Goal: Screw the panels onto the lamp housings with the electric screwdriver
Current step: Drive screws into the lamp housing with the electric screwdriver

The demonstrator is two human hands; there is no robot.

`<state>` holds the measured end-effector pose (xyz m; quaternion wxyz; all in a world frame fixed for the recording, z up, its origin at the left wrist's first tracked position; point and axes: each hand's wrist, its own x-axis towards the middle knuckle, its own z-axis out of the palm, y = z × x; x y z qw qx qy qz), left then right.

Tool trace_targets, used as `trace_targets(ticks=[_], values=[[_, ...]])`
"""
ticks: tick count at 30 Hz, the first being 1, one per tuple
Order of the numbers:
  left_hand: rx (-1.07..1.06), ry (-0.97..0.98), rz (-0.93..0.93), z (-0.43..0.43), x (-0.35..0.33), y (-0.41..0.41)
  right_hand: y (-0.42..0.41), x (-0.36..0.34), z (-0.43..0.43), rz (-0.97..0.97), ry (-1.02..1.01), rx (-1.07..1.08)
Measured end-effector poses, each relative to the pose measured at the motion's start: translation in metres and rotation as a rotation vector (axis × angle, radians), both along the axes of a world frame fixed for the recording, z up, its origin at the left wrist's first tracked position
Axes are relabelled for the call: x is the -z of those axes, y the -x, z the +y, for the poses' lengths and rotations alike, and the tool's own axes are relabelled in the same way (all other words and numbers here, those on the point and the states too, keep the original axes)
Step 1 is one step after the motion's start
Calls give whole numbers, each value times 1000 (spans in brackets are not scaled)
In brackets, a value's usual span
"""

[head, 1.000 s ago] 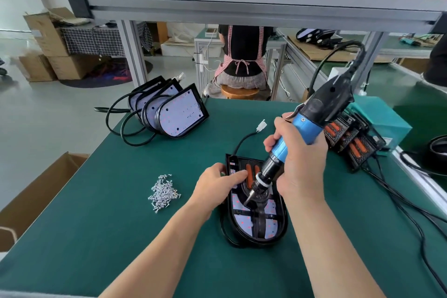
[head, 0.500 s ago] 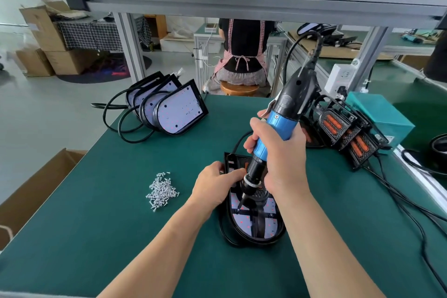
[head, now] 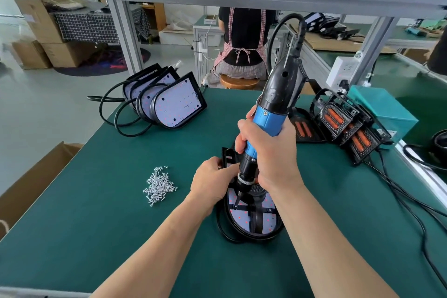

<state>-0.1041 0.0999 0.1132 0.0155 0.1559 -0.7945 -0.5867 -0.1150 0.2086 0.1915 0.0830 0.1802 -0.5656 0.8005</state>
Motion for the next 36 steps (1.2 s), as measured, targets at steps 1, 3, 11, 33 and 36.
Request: trace_targets(ticks=[1, 3, 11, 33, 36], values=[[-3, 0, 3, 0, 0, 0, 0, 0, 1, -10, 4, -14], [-14, 12, 10, 0, 0, 0, 1, 0, 4, -37, 28, -58], [28, -25, -3, -2, 0, -1, -3, -2, 13, -6, 37, -195], [-6, 502, 38, -45, -23, -16, 19, 47, 99, -452, 892, 74], [-74, 805, -2, -87, -23, -24, 20, 59, 104, -487, 920, 92]])
